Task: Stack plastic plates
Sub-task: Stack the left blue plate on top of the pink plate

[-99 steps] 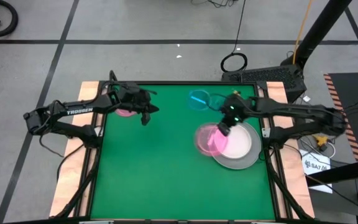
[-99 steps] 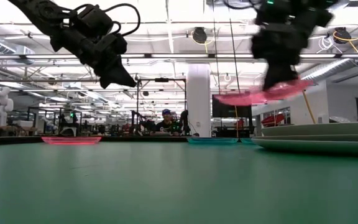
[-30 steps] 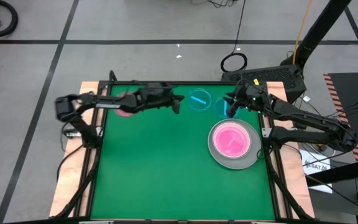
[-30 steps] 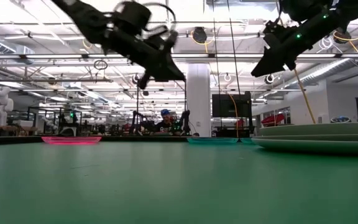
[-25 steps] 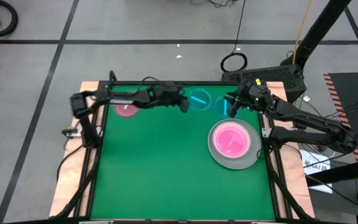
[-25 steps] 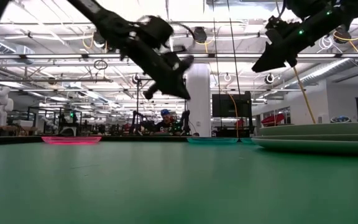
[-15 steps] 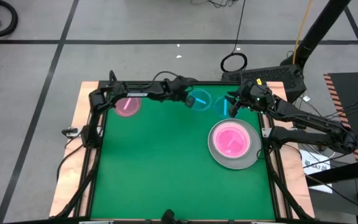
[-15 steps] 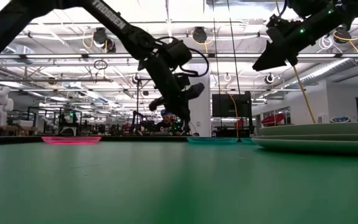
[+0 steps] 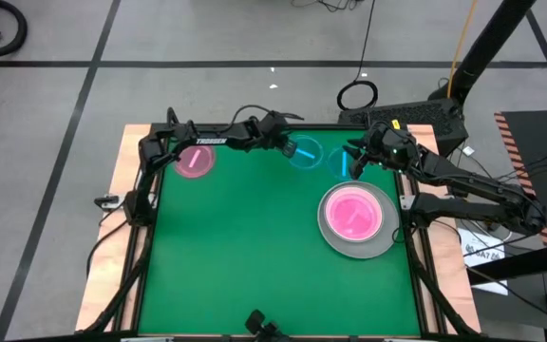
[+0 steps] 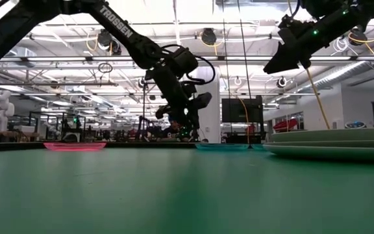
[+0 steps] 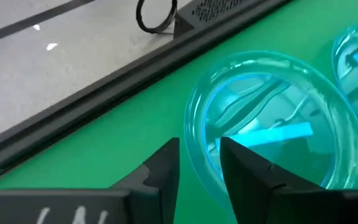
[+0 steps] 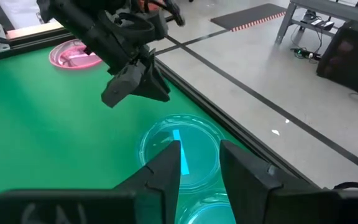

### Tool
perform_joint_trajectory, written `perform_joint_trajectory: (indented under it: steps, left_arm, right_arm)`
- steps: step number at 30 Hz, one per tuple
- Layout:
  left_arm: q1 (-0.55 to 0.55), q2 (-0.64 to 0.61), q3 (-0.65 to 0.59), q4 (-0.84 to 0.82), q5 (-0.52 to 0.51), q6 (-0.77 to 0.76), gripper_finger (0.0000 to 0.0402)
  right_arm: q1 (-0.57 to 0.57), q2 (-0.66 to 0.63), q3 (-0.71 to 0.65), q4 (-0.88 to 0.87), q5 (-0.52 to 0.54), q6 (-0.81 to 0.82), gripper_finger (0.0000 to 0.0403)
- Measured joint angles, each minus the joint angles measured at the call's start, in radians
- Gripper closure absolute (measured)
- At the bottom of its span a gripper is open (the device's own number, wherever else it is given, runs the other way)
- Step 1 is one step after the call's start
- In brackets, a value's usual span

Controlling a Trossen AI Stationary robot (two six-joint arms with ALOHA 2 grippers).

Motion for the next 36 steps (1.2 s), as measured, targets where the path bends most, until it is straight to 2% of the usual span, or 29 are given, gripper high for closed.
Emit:
perform_joint_trajectory:
  steps: [10,14,18,21,27,31,36]
  left_arm:
    - [-0.006,-0.002,0.001,0.008,-0.029,-0.045,0.0253]
    - [-0.006,-0.002,0.06,-0.09,0.069,-0.046,0.025]
    - [-0.031,-0.006,0.11,-0.161,0.072,0.028,0.0249]
    - [-0.057,-0.022,0.117,-0.199,0.037,0.088,0.0249]
    - [-0.087,-0.103,0.107,-0.343,-0.197,0.175,0.0249]
    - [-0.092,-0.179,0.056,-0.341,-0.217,0.241,0.0249]
    - [-0.078,-0.32,-0.096,-0.273,-0.221,0.299,0.0249]
  right_arm:
    - [0.0,0.0,0.0,0.022,0.001,-0.003,0.0298]
    - [0.0,0.0,0.0,0.022,0.001,-0.003,0.0298]
    - [0.0,0.0,0.0,0.022,0.001,0.004,0.0298]
    - [0.0,0.008,0.0,0.024,0.001,0.036,0.0298]
    - [0.011,0.059,0.0,0.049,-0.003,0.093,0.0298]
    - [0.037,0.128,0.0,0.13,-0.04,0.091,0.0298]
    - [0.078,0.231,0.031,0.178,-0.053,0.075,0.0298]
